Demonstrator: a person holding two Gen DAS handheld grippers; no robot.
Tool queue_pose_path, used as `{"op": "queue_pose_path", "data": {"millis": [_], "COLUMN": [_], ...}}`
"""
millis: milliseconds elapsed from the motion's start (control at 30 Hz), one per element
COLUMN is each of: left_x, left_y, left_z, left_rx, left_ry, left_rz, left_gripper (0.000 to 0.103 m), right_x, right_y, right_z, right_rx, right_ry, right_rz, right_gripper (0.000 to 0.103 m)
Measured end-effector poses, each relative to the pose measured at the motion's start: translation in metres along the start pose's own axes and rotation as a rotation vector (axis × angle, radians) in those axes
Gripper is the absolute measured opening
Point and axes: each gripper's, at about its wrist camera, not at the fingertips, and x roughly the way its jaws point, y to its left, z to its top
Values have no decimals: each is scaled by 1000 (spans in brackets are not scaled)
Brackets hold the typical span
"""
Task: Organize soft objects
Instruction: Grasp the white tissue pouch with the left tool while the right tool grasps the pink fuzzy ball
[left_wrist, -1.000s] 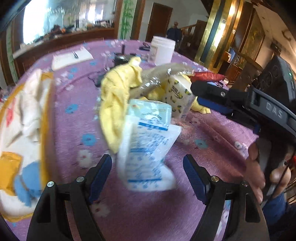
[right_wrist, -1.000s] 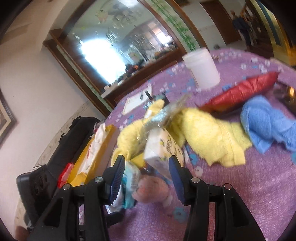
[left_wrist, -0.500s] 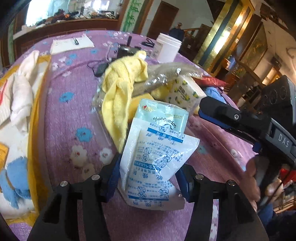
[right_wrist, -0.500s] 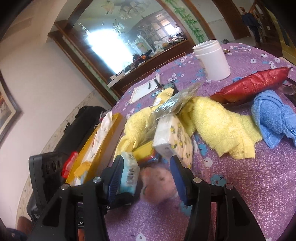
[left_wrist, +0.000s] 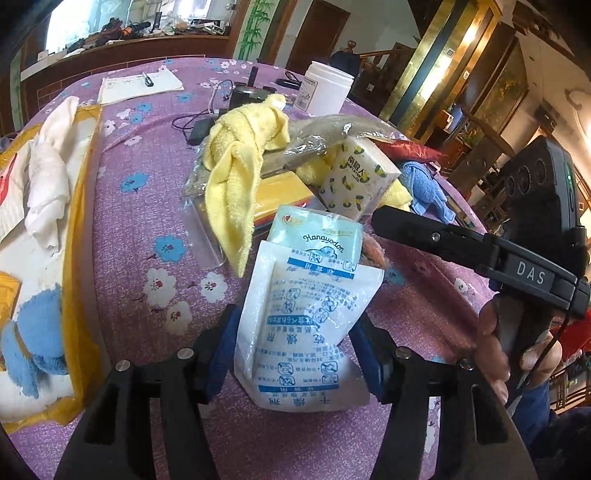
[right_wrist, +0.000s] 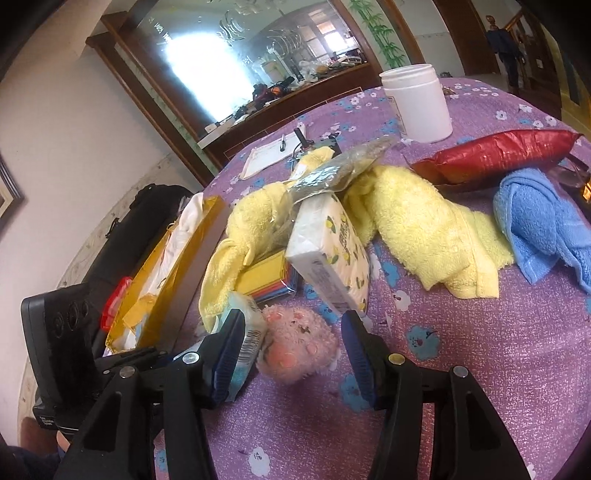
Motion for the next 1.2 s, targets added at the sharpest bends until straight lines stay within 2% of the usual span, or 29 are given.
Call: {"op": "queue_pose_path", "data": {"millis": [167, 367, 533, 700, 767, 800, 1000, 1200], "left_x": [-10, -24, -30, -30, -30, -30, -32, -37], "left_y": [-1, 4, 7, 8, 8, 8, 8, 10], "left_z": [-1, 2, 2, 2, 1, 0, 0, 0], "left_rx": [18, 1, -11, -20, -20, -21, -22, -26], "left_ry": [-34, -70, -90, -93, -90, -91, -107, -127], "left_rz": [47, 16, 14, 5, 3, 4, 5, 13], "left_gripper": [54, 54, 54, 54, 54, 54, 54, 54], "right_x": [-2, 3, 17, 30, 29, 30, 15, -2], "right_y": [0, 7, 19, 22, 22, 23, 26, 23], "right_z": [-1, -4, -6, -6, -7, -8, -11, -11], "right_rx": [1, -30, -101, -121, -124, -130, -140, -127], "right_ry": [0, 35, 90, 132, 126, 132, 54, -21], "right_rz": [7, 9, -60, -112, -114, -106, -107, -66], "right_gripper": [58, 58, 58, 58, 52, 39, 37, 37]}}
